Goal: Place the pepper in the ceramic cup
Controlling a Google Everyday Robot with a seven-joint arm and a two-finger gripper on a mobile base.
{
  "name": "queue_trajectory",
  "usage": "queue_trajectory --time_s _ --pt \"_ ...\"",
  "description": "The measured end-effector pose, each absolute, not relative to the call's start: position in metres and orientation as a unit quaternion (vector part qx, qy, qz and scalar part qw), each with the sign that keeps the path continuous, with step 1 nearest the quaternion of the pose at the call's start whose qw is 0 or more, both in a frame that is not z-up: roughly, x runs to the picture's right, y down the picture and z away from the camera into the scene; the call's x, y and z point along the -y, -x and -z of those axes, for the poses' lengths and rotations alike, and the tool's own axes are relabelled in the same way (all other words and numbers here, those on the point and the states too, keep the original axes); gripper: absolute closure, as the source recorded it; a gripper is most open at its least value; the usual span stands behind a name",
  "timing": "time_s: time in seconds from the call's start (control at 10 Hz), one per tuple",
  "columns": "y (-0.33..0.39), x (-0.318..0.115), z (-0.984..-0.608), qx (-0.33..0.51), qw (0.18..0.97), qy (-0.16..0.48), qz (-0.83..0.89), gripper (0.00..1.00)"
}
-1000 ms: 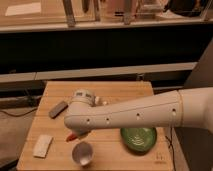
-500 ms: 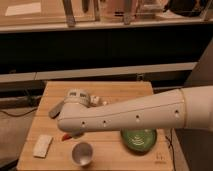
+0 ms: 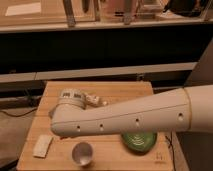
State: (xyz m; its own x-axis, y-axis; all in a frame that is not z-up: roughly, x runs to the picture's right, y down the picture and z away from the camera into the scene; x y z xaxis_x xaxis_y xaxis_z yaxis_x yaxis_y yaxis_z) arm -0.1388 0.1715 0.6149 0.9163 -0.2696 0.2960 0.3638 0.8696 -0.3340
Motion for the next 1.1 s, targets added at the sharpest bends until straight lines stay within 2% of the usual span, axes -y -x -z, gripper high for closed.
queue_trajectory --time_s 1.1 --pt "0.123 -0.184 -0.607 0.125 0.958 0.205 0.155 1.00"
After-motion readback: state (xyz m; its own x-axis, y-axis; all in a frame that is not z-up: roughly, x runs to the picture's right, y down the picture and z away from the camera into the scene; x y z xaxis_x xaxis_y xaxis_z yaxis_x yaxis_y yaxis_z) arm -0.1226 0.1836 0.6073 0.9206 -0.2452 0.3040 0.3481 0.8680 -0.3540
